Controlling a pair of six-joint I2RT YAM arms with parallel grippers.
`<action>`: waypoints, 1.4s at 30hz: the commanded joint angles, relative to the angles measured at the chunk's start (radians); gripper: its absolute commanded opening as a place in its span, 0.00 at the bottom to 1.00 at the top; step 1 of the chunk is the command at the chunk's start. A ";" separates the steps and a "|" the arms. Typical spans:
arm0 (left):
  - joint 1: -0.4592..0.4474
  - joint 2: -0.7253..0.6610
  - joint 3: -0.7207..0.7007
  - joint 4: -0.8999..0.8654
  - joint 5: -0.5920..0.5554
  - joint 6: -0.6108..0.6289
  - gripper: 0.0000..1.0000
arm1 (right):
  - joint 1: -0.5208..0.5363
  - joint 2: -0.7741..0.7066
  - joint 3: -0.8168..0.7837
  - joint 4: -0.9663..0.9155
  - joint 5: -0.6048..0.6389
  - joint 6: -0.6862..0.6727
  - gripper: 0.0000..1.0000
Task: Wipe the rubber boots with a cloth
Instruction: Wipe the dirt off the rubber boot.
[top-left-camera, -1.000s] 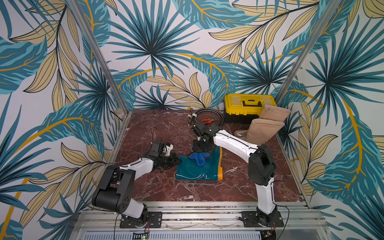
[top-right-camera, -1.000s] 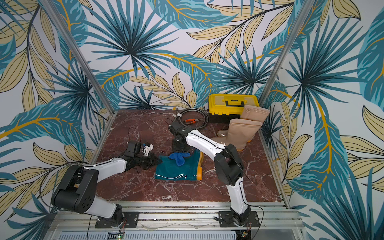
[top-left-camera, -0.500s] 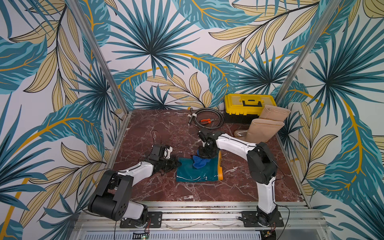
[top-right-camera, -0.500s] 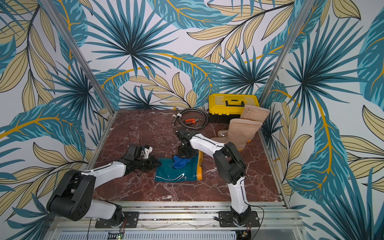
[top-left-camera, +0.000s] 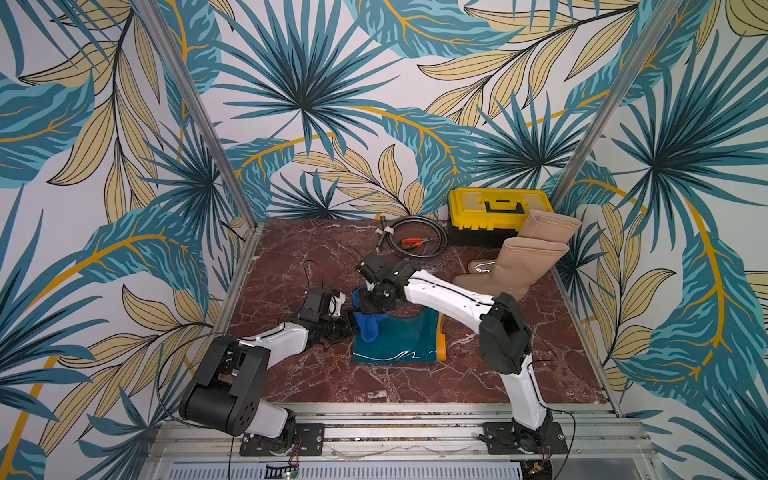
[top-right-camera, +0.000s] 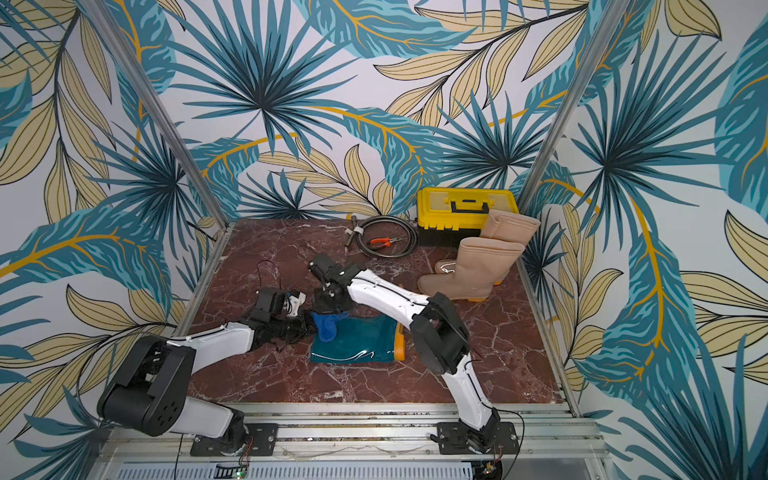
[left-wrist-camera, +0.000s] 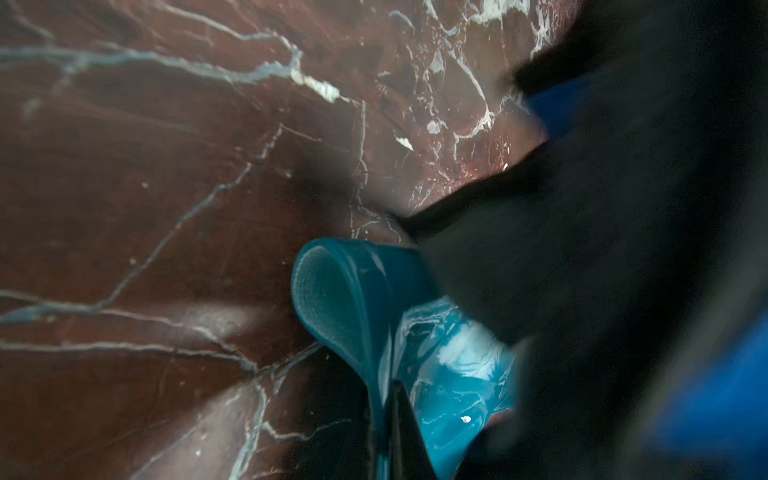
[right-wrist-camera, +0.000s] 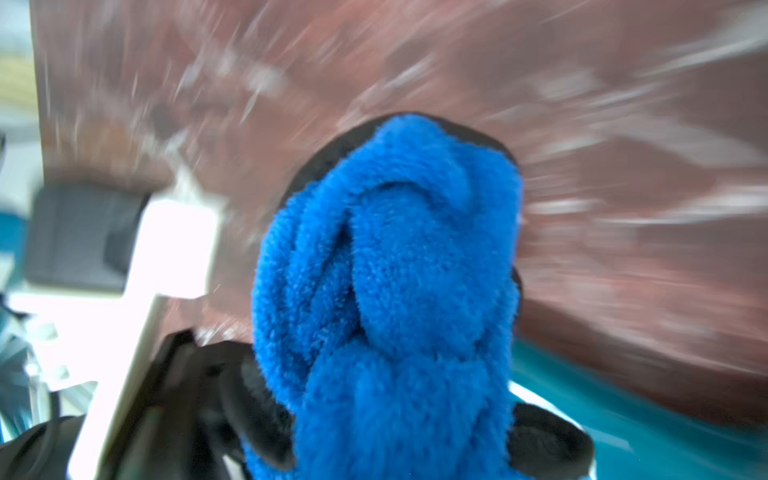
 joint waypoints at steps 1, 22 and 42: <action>-0.005 -0.029 0.001 0.043 0.002 -0.001 0.00 | -0.022 -0.023 -0.057 -0.056 -0.018 0.006 0.00; -0.007 -0.082 -0.016 0.043 -0.008 -0.047 0.00 | -0.058 -0.152 -0.182 0.029 -0.057 0.011 0.00; -0.007 -0.084 -0.004 0.041 -0.013 -0.048 0.00 | -0.197 -0.384 -0.463 0.086 -0.002 0.018 0.00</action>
